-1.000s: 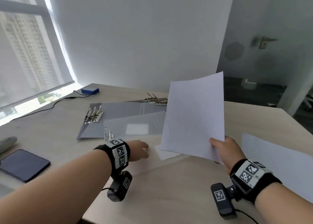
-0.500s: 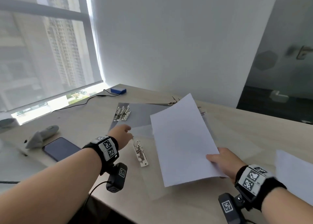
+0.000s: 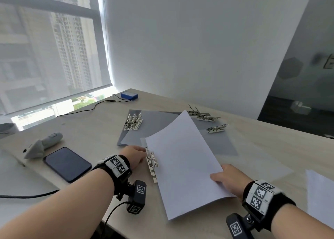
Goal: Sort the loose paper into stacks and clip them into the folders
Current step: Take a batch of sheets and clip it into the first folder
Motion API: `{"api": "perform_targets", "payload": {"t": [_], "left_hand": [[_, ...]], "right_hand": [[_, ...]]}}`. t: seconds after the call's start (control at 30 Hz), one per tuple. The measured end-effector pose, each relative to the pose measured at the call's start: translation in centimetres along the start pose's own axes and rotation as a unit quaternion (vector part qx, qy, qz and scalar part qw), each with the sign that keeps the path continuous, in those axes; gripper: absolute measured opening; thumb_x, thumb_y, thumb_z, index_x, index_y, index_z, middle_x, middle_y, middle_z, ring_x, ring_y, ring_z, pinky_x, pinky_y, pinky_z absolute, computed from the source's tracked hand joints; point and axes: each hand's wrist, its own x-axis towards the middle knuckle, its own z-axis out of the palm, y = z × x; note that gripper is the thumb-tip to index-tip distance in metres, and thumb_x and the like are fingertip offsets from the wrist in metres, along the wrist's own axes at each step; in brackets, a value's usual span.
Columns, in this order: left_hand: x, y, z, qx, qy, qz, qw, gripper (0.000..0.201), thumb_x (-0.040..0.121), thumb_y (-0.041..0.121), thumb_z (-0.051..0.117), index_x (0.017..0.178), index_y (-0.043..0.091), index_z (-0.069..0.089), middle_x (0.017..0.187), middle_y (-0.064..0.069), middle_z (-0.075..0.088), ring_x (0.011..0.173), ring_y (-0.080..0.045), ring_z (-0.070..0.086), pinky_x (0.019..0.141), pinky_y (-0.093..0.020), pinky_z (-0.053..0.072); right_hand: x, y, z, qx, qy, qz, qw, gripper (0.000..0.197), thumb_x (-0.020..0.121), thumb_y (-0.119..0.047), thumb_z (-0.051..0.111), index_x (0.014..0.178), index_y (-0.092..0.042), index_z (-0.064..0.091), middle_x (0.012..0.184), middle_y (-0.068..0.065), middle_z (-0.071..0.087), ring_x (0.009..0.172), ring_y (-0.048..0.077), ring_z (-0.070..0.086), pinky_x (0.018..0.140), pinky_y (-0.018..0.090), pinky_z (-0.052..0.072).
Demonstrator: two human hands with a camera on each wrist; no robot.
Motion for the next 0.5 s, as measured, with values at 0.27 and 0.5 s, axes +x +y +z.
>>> {"api": "perform_targets", "payload": {"t": [0.27,0.5], "left_hand": [[0.8,0.5,0.5,-0.024,-0.018,0.013,0.999,0.012,0.089,0.014,0.066,0.101,0.015,0.069,0.068,0.001,0.059,0.057,-0.010,0.050,0.052,-0.015,0.042],[1.1,0.2,0.4,-0.032,-0.020,0.018,0.999,0.012,0.089,0.020,0.068,0.101,0.018,0.068,0.071,0.002,0.060,0.059,-0.009,0.052,0.051,-0.015,0.042]], "right_hand": [[0.7,-0.5,-0.1,0.045,-0.039,0.005,0.998,0.014,0.093,-0.012,0.064,0.104,-0.008,0.070,0.094,0.007,0.078,0.085,0.026,0.075,0.078,0.033,0.056],[1.4,-0.3,-0.9,0.053,0.030,0.004,0.998,0.008,0.090,-0.009,0.063,0.094,-0.006,0.070,0.086,0.013,0.075,0.071,0.026,0.069,0.065,0.029,0.051]]}}
